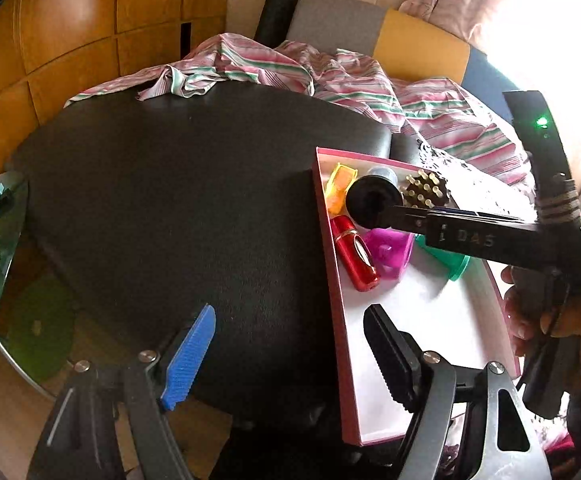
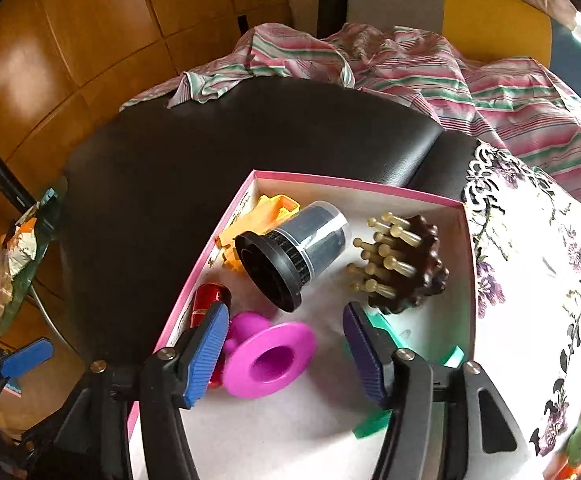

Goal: Organize rigid objects
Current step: 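Carry the magenta suction cup into the tray and open the right tool, then move both tools back toward the remaining toys on the tablecloth, then grasp the white-green plug-in device with the left tool, then lift the device with left tool while right tool grasps red puzzle piece, then carry the plug-in device into the tray with the left tool, then open the left tool and release the device in the tray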

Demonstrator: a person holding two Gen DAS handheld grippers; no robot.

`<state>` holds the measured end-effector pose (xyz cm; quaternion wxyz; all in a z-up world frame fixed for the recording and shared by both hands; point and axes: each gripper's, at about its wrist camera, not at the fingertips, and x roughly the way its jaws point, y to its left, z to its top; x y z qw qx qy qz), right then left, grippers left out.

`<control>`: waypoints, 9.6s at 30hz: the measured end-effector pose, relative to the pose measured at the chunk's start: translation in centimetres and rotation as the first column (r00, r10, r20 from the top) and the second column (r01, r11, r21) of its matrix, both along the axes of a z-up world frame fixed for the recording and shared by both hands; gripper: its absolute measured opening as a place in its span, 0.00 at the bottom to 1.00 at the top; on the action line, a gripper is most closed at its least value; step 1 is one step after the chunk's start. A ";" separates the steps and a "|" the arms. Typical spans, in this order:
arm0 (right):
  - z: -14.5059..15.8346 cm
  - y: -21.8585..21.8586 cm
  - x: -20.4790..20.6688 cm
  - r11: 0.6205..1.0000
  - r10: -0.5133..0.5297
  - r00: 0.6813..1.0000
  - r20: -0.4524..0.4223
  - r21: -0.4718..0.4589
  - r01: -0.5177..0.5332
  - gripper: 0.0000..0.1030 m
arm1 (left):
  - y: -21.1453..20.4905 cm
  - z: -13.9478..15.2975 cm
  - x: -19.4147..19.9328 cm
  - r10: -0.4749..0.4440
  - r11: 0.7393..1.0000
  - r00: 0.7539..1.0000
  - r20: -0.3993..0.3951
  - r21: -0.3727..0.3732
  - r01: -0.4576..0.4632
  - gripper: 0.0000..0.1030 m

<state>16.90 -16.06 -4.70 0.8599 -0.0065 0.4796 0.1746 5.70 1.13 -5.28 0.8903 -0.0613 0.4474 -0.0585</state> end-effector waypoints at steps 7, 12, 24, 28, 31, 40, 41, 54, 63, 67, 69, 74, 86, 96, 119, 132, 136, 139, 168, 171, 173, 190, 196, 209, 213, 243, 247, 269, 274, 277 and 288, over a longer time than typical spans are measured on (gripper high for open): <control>0.6 -0.9 -1.5 1.000 -0.018 1.000 0.021 0.015 0.018 0.61 | -0.2 0.5 -0.4 0.000 1.000 1.000 0.021 0.018 -0.001 0.75; 1.3 -1.6 -2.9 0.999 -0.035 0.998 0.043 0.028 0.034 0.61 | -0.6 0.8 -0.8 -0.010 1.000 0.999 0.036 0.030 0.009 0.75; 3.0 -3.2 -5.9 0.996 -0.059 0.994 0.092 0.065 0.053 0.61 | -1.5 1.1 -1.1 -0.036 0.998 0.998 0.046 0.050 0.033 0.75; 3.2 -3.7 -6.5 0.996 -0.065 0.993 0.100 0.070 0.058 0.61 | -1.9 1.2 -1.3 -0.047 0.997 0.998 0.049 0.060 0.044 0.75; 3.3 -4.2 -6.9 0.995 -0.074 0.992 0.101 0.076 0.067 0.61 | -2.2 1.1 -1.4 -0.054 0.997 0.997 0.050 0.065 0.050 0.75; 3.5 -7.4 -7.8 0.989 -0.132 0.986 0.103 0.078 0.125 0.61 | -2.9 1.3 -1.4 -0.073 0.995 0.996 0.054 0.078 0.069 0.75; 3.6 -8.1 -7.9 0.987 -0.147 0.984 0.103 0.076 0.139 0.61 | -3.1 1.4 -1.4 -0.078 0.994 0.995 0.056 0.082 0.073 0.75; 4.0 -23.1 -10.9 0.879 -0.477 0.872 0.109 0.054 0.473 0.61 | -5.5 1.9 -1.5 -0.146 0.985 0.987 0.064 0.100 0.140 0.75; 1.6 -33.6 -13.8 0.608 -0.790 0.612 0.024 0.157 0.778 0.61 | -8.9 2.6 -1.1 -0.233 0.967 0.969 0.080 0.122 0.222 0.75; 1.9 -35.2 -14.7 0.549 -0.830 0.558 0.013 0.198 0.812 0.61 | -11.1 2.9 -0.8 -0.281 0.955 0.956 0.085 0.126 0.270 0.75; 1.8 -35.6 -14.9 0.535 -0.836 0.548 0.000 0.221 0.816 0.61 | -12.4 3.1 -0.7 -0.308 0.946 0.947 0.086 0.132 0.296 0.75; 1.5 -36.3 -15.2 0.510 -0.849 0.527 -0.019 0.230 0.829 0.61 | -15.1 3.5 -0.3 -0.360 0.928 0.928 0.093 0.132 0.347 0.75; 0.7 -38.2 -16.1 0.427 -0.878 0.469 -0.100 0.280 0.860 0.61 | -20.4 3.0 0.0 -0.453 0.887 0.889 0.065 0.137 0.441 0.75; 0.1 -40.4 -18.1 0.287 -0.922 0.352 -0.164 0.323 0.902 0.61 | -24.6 2.1 0.6 -0.544 0.836 0.839 0.004 0.086 0.542 0.75; -0.8 -40.8 -17.9 0.271 -0.898 0.374 -0.232 0.380 0.884 0.61 | -43.9 -1.8 4.9 -0.754 0.645 0.646 -0.121 0.051 0.763 0.83; -1.1 -40.8 -17.5 0.287 -0.894 0.384 -0.232 0.361 0.887 0.61 | -41.5 -3.5 5.8 -0.766 0.639 0.617 -0.181 -0.107 0.761 0.52; -1.4 -40.9 -17.5 0.286 -0.891 0.383 -0.245 0.354 0.890 0.61 | -37.8 -2.9 3.8 -0.747 0.663 0.645 -0.162 -0.109 0.741 0.52; -1.3 -40.7 -17.3 0.298 -0.888 0.393 -0.241 0.350 0.888 0.61 | -35.0 -3.1 2.2 -0.716 0.697 0.685 -0.134 -0.080 0.713 0.51; -4.7 -35.3 -1.8 0.776 -0.630 0.759 -0.164 -0.113 0.620 0.62 | -33.2 -5.5 0.5 -0.716 0.698 0.695 -0.068 -0.080 0.712 0.51; -5.7 -34.8 -1.1 0.796 -0.605 0.774 -0.184 -0.143 0.588 0.50 | -33.2 -5.5 0.4 -0.717 0.697 0.694 -0.065 -0.081 0.713 0.51; -5.7 -34.1 -1.1 0.790 -0.609 0.779 -0.150 -0.201 0.579 0.48 | -33.2 -5.5 0.4 -0.719 0.695 0.692 -0.063 -0.081 0.715 0.51; -5.7 -31.1 -7.2 0.812 -0.582 0.790 -0.192 -0.080 0.578 0.48 | -32.4 -4.5 -0.1 -0.689 0.725 0.721 -0.072 -0.047 0.687 0.50; -6.3 -30.6 -7.1 0.834 -0.552 0.816 -0.170 -0.107 0.542 0.49 | -30.8 -2.2 -1.3 -0.672 0.740 0.740 -0.021 -0.039 0.672 0.51; -6.3 -29.8 -7.4 0.852 -0.519 0.848 -0.109 -0.153 0.502 0.49 | -26.5 2.5 -3.4 -0.633 0.773 0.767 0.101 0.032 0.634 0.51; -6.3 -29.7 -7.4 0.851 -0.517 0.850 -0.098 -0.162 0.499 0.49 | -24.9 3.0 -2.9 -0.599 0.800 0.794 0.105 0.033 0.600 0.51; -6.2 -28.9 -7.5 0.857 -0.486 0.873 -0.044 -0.219 0.466 0.48 | -15.0 1.8 -0.7 -0.389 0.921 0.919 0.061 0.012 0.389 0.51; -6.2 -28.9 -7.4 0.856 -0.486 0.873 -0.041 -0.224 0.466 0.48 | -12.6 0.8 0.0 -0.329 0.944 0.944 0.030 0.015 0.329 0.51; -6.1 -28.8 -7.3 0.856 -0.483 0.874 -0.044 -0.231 0.462 0.48 | -7.5 -2.8 1.8 -0.210 0.976 0.977 -0.046 0.044 0.212 0.52; -6.1 -28.8 -7.3 0.856 -0.485 0.873 -0.044 -0.230 0.464 0.48 | -8.2 -2.2 0.7 -0.222 0.969 0.975 -0.010 0.106 0.222 0.56; -6.1 -28.8 -7.3 0.856 -0.484 0.874 -0.044 -0.233 0.462 0.48 | -8.3 -1.8 0.4 -0.225 0.965 0.974 0.023 0.144 0.219 0.57; -6.1 -28.7 -7.3 0.853 -0.483 0.875 -0.035 -0.247 0.460 0.48 | -6.7 0.4 -0.2 -0.174 0.978 0.982 0.075 0.128 0.164 0.57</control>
